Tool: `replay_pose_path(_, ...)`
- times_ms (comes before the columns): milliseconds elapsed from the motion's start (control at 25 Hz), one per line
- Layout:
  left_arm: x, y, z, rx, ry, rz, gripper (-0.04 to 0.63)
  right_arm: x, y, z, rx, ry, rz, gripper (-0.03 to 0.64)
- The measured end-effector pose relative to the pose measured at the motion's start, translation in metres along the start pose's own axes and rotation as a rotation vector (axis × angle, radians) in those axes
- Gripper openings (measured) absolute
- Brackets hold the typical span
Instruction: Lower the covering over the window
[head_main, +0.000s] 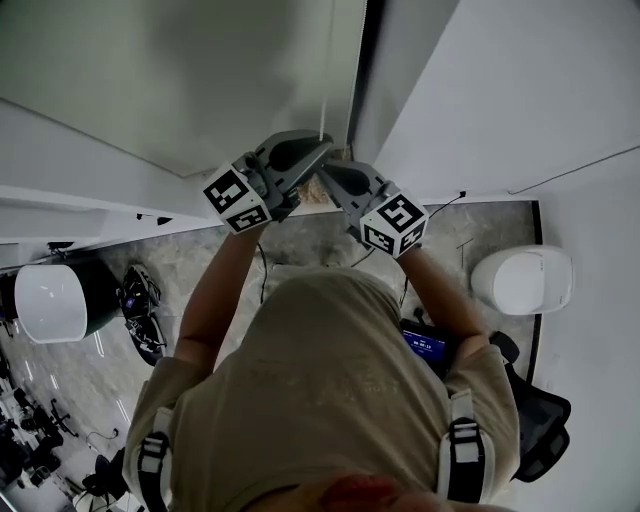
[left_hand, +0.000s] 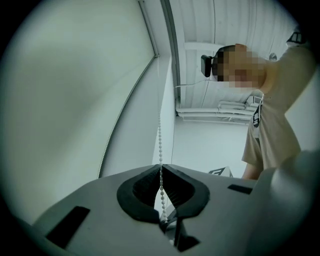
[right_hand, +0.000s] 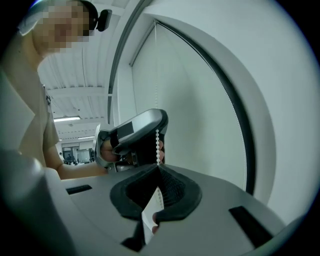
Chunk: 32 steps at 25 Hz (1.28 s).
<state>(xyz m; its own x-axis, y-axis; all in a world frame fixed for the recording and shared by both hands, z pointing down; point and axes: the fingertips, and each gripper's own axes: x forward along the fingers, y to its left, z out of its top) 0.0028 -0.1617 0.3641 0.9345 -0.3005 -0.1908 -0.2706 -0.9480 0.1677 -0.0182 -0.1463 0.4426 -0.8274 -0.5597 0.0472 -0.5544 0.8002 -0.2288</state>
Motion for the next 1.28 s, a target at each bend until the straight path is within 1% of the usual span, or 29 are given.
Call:
replay_pose_path(80, -0.01, 0.007, -0.002, -0.015, -0.029, 0.018, 0.023, 0.001, -0.004, -0.002, -0.02, 0.011, -0.019, 0.009)
replay_pose_path(120, -0.014, 0.009, 0.0, -0.012, -0.041, 0.029, 0.023, -0.001, -0.005, 0.001, -0.035, 0.006, -0.016, 0.009)
replay_pose_path(160, -0.017, 0.01, 0.001, -0.002, -0.048, 0.041, 0.023, -0.004, -0.004, 0.006, -0.046, -0.008, 0.007, 0.01)
replay_pose_path(200, -0.02, 0.011, 0.002, 0.011, -0.05, 0.051, 0.023, -0.009, -0.003, 0.012, -0.045, -0.028, 0.045, 0.054)
replay_pose_path(240, -0.021, 0.011, 0.002, 0.026, -0.044, 0.059, 0.023, -0.013, -0.004, 0.02, -0.032, -0.056, 0.082, 0.171)
replay_pose_path(280, -0.023, 0.011, 0.0, 0.042, -0.03, 0.062, 0.023, -0.016, -0.005, 0.03, -0.013, -0.089, 0.104, 0.21)
replay_pose_path(320, -0.024, 0.011, -0.004, 0.06, -0.007, 0.061, 0.023, -0.018, -0.007, 0.042, 0.004, -0.121, 0.112, 0.212)
replay_pose_path(400, -0.024, 0.007, -0.018, 0.084, 0.043, 0.05, 0.023, -0.019, -0.006, 0.066, 0.009, -0.163, 0.109, 0.21)
replay_pose_path(440, -0.024, 0.004, -0.027, 0.083, 0.058, 0.042, 0.023, -0.017, -0.003, 0.075, -0.004, -0.169, 0.104, 0.202)
replay_pose_path(520, -0.024, -0.001, -0.041, 0.063, 0.066, 0.034, 0.023, -0.011, 0.001, 0.083, -0.031, -0.161, 0.091, 0.123)
replay_pose_path(600, -0.024, -0.005, -0.048, 0.052, 0.072, 0.032, 0.023, -0.005, 0.003, 0.084, -0.033, -0.148, 0.093, 0.103)
replay_pose_path(680, -0.022, -0.009, -0.052, 0.056, 0.084, 0.023, 0.023, -0.001, 0.004, 0.084, -0.031, -0.138, 0.1, 0.101)
replay_pose_path(720, -0.02, -0.011, -0.052, 0.06, 0.092, 0.017, 0.023, 0.0, 0.004, 0.084, -0.036, -0.131, 0.1, 0.084)
replay_pose_path(760, -0.019, -0.012, -0.053, 0.063, 0.1, 0.012, 0.023, 0.001, 0.005, 0.085, -0.045, -0.123, 0.096, 0.035)
replay_pose_path(800, -0.019, -0.012, -0.052, 0.056, 0.102, 0.007, 0.023, 0.001, 0.005, 0.085, -0.06, -0.116, 0.087, 0.011)
replay_pose_path(840, -0.021, -0.009, -0.05, 0.03, 0.089, 0.002, 0.023, 0.0, 0.005, 0.086, -0.081, -0.112, 0.075, 0.009)
replay_pose_path(880, -0.026, -0.004, -0.045, -0.022, 0.053, 0.0, 0.025, 0.0, 0.003, 0.085, -0.099, -0.109, 0.06, 0.009)
replay_pose_path(960, -0.041, 0.012, -0.026, -0.137, -0.05, 0.019, 0.092, -0.001, -0.007, 0.07, -0.091, -0.08, 0.043, 0.009)
replay_pose_path(1000, -0.045, 0.019, -0.015, -0.156, -0.083, 0.036, 0.095, 0.0, -0.012, 0.055, -0.07, -0.044, 0.042, 0.009)
replay_pose_path(1040, -0.046, 0.023, -0.005, -0.146, -0.089, 0.047, 0.098, 0.001, -0.015, 0.039, -0.046, -0.004, 0.044, 0.009)
replay_pose_path(1080, -0.042, 0.025, 0.002, -0.118, -0.07, 0.051, 0.101, 0.003, -0.016, 0.025, -0.023, 0.025, 0.05, 0.009)
replay_pose_path(1160, -0.026, 0.024, 0.007, -0.061, 0.002, 0.038, 0.1, 0.007, -0.009, 0.014, -0.001, 0.041, 0.073, 0.009)
replay_pose_path(1200, -0.017, 0.024, 0.009, -0.048, 0.024, 0.025, 0.092, 0.009, -0.004, 0.014, -0.008, 0.041, 0.086, 0.009)
replay_pose_path(1240, -0.011, 0.023, 0.011, -0.049, 0.022, 0.012, 0.068, 0.01, 0.0, 0.015, -0.017, 0.041, 0.098, 0.008)
replay_pose_path(1280, -0.007, 0.021, 0.015, -0.059, 0.0, -0.002, 0.039, 0.011, 0.002, 0.015, -0.016, 0.039, 0.104, 0.009)
